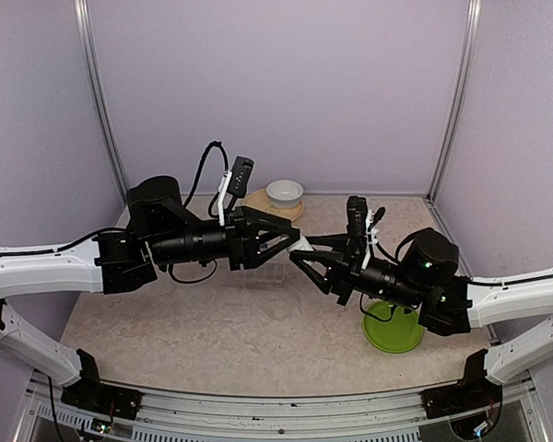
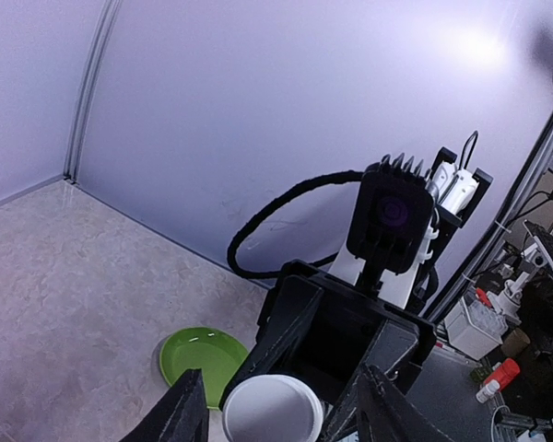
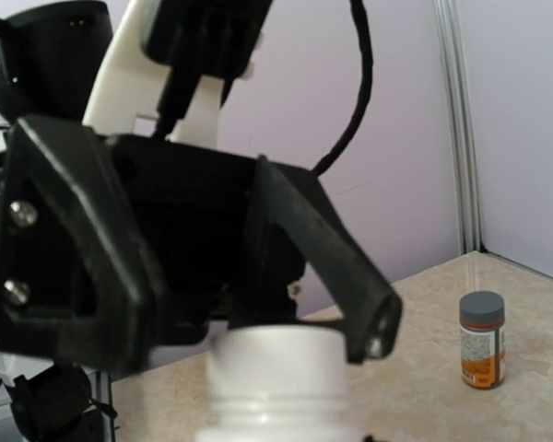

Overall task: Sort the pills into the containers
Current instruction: Screw the lid of the pill bottle onto the pill bottle, then pass from the right arm to the left

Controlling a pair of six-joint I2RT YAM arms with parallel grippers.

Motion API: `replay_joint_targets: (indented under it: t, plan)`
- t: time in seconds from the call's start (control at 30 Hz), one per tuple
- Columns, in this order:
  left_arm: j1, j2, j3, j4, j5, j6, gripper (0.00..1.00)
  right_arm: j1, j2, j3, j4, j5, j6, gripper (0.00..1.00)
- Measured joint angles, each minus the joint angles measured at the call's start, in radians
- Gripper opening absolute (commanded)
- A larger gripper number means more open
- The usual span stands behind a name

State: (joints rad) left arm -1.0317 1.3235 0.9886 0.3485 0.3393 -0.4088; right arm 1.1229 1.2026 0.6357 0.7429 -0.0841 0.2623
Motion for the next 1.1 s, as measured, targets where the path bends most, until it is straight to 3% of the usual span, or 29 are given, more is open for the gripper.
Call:
replay_joint_targets:
  t: [0.2, 0.6, 0.77, 0.83, 1.0, 1.03, 1.07, 1.1]
  plan:
    - [-0.003, 0.010, 0.003, -0.001, 0.012, 0.003, 0.50, 0.000, 0.000, 0.000, 0.000, 0.009, -0.009, 0.00]
    - [-0.002, 0.011, 0.005, -0.010, 0.001, 0.006, 0.19, 0.000, 0.000, 0.001, 0.004, 0.013, -0.018, 0.00]
    - [-0.002, 0.011, 0.007, -0.009, 0.003, 0.004, 0.13, 0.000, 0.000, 0.001, 0.011, 0.013, -0.023, 0.01]
    - [-0.002, 0.011, 0.007, -0.008, 0.003, 0.004, 0.12, 0.000, 0.003, 0.002, 0.014, 0.013, -0.026, 0.13]
    - [0.001, 0.011, 0.007, -0.013, -0.006, 0.003, 0.12, 0.000, 0.015, 0.003, 0.025, 0.014, -0.033, 0.56]
    - [0.001, 0.011, 0.007, -0.015, -0.008, 0.004, 0.12, 0.000, 0.017, 0.003, 0.026, 0.016, -0.033, 0.70]
    - [0.001, 0.011, 0.007, -0.019, -0.010, 0.003, 0.12, 0.000, 0.021, 0.005, 0.022, 0.019, -0.036, 0.94]
    - [0.001, 0.011, 0.007, -0.022, -0.011, 0.003, 0.12, 0.000, 0.024, 0.005, 0.018, 0.020, -0.031, 0.99]
